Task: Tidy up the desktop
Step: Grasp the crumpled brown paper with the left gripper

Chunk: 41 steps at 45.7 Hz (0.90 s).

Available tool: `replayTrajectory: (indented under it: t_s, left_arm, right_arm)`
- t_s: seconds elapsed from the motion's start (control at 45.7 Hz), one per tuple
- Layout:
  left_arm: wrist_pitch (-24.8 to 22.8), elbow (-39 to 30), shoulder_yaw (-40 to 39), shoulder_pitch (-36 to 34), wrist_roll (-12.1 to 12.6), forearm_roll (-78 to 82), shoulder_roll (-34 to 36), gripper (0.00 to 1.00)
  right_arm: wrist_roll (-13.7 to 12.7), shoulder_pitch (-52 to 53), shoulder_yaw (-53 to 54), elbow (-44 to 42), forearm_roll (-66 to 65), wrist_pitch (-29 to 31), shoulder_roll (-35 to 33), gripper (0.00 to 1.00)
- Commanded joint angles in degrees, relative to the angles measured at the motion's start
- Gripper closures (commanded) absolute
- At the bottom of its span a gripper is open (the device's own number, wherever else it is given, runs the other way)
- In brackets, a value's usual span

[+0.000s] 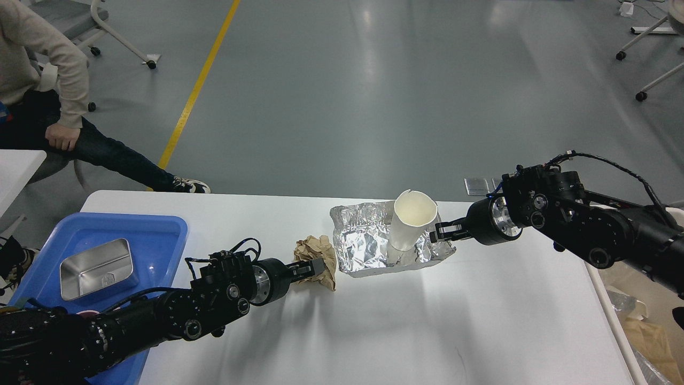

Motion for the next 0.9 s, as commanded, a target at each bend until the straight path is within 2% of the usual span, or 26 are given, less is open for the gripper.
replayTrajectory:
  t_s: [0.0, 0.088, 0.241, 0.306, 0.416, 0.744, 0.832, 0.876]
  left_arm:
    - [-0.36, 0.03, 0.11, -0.03, -0.09, -0.04, -0.11, 0.61]
    - [-0.89, 0.03, 0.63, -0.03, -0.09, -0.04, -0.02, 0.73]
    - [-1.59, -0.05, 1.69, -0.12, -0.44, -0.04, -0.02, 0.87]
    - [-3.17, -0.05, 1.6, -0.21, -0.88, -0.13, -0.02, 0.98]
    - [-4.4, -0.05, 1.6, -0.65, -2.37, -0.48, -0.11, 1.0]
    - [-8.09, -1.63, 1.16, -3.28, -3.16, -1.19, 3.84, 1.0]
    - [-8.36, -5.05, 0.9, -3.72, -5.44, -1.19, 6.83, 1.0]
    - [-8.36, -6.99, 0.9, -4.25, -5.71, -1.19, 8.41, 1.0]
  right_arm:
    - [0.0, 0.0, 0.0, -0.09, 0.0, -0.01, 0.06, 1.0]
    - [0.0, 0.0, 0.0, -0.09, 0.0, -0.01, 0.06, 1.0]
    - [0.0, 0.0, 0.0, -0.18, 0.0, -0.01, 0.06, 1.0]
    - [0.0, 0.0, 0.0, -0.27, 0.0, -0.01, 0.15, 1.0]
    - [0.0, 0.0, 0.0, -0.27, 0.0, -0.09, 0.15, 1.0]
    - [0.0, -0.26, 0.0, -0.36, -0.09, -0.27, 0.06, 1.0]
    - [0.0, -0.26, -0.09, -0.36, -0.09, -0.36, 0.06, 1.0]
    - [0.0, -0.26, -0.09, -0.36, -0.09, -0.36, -0.03, 1.0]
